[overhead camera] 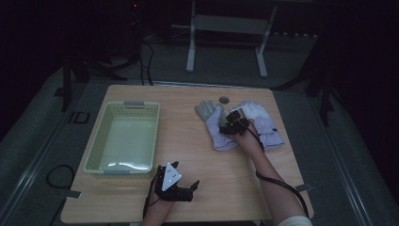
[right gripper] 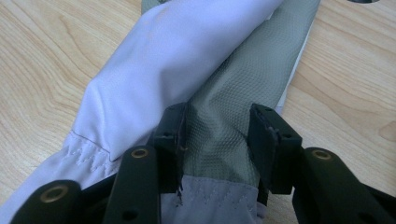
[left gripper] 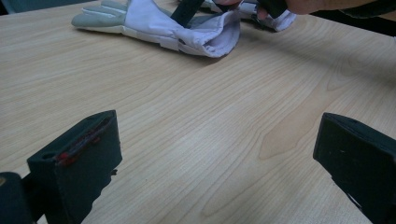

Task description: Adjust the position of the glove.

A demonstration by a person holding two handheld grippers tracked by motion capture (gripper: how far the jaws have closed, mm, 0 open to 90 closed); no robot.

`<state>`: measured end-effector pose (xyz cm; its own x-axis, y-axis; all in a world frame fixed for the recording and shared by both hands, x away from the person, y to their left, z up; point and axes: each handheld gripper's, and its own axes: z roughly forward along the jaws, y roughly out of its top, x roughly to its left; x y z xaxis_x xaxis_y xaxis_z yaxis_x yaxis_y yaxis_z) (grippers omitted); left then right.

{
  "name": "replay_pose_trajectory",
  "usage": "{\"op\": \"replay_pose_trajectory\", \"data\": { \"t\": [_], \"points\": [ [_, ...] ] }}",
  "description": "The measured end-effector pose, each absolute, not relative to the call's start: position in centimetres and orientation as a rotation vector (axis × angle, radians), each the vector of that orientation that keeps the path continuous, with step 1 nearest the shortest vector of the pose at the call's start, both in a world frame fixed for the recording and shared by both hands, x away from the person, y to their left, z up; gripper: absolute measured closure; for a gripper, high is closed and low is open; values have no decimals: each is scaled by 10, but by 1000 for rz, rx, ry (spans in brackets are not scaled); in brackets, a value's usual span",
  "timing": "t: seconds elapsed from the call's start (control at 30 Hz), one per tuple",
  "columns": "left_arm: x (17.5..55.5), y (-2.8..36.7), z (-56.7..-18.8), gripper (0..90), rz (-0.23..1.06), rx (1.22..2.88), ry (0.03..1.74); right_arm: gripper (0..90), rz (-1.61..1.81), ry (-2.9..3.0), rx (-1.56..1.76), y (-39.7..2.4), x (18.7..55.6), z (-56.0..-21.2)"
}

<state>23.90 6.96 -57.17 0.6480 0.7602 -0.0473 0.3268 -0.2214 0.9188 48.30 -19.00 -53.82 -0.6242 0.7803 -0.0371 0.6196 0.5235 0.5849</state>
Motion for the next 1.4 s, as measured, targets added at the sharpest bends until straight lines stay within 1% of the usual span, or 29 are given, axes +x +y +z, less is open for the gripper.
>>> {"op": "replay_pose_trajectory", "data": {
  "t": [0.1, 0.27, 0.33, 0.5, 0.7, 0.77, 0.83, 0.93, 0.97, 1.23, 1.4],
  "points": [
    [239, 70, -572, 11, 513, 1811, 871, 629, 774, 2472, 1165, -189, 482, -538],
    [239, 70, -572, 11, 509, 1810, 874, 796, 780, 2451, 1195, -188, 480, -536],
    [239, 70, -572, 12, 508, 1809, 875, 846, 806, 2435, 1225, -187, 478, -534],
    [240, 70, -572, 11, 505, 1806, 877, 860, 912, 2387, 1302, -187, 468, -523],
    [239, 70, -572, 11, 509, 1808, 876, 862, 1063, 2281, 1351, -190, 445, -496],
    [239, 70, -572, 12, 512, 1809, 877, 862, 1089, 2263, 1358, -190, 441, -493],
    [239, 70, -572, 11, 514, 1810, 875, 863, 1157, 2215, 1366, -192, 425, -480],
    [239, 70, -572, 11, 511, 1806, 877, 862, 1160, 2185, 1354, -192, 414, -474],
    [239, 70, -572, 12, 508, 1804, 882, 862, 1214, 2150, 1391, -194, 403, -470],
    [238, 71, -572, 12, 515, 1799, 866, 862, 1307, 2088, 1456, -191, 358, -479],
    [238, 72, -572, 11, 509, 1793, 866, 862, 1312, 2070, 1486, -187, 340, -488]
  ]
}}
